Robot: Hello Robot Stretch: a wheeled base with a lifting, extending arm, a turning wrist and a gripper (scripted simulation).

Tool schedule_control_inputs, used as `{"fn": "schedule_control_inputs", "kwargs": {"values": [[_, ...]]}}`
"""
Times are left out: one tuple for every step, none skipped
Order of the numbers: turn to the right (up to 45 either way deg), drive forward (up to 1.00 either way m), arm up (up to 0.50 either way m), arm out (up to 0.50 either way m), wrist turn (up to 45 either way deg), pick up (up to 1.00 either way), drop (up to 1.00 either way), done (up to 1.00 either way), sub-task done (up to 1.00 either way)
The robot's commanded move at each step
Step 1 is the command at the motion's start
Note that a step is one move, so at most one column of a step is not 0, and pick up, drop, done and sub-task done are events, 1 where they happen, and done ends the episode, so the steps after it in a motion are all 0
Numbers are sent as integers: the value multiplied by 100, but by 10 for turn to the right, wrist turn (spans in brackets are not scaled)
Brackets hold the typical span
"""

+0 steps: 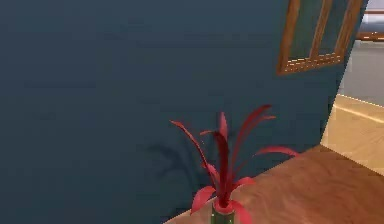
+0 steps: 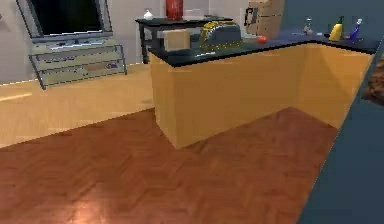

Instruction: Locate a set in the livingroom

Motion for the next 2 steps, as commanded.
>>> {"fn": "schedule_control_inputs", "kwargs": {"values": [[450, 0, 0, 0, 0, 0, 0, 0, 0], [390, 0, 0, 0, 0, 0, 0, 0, 0]]}}
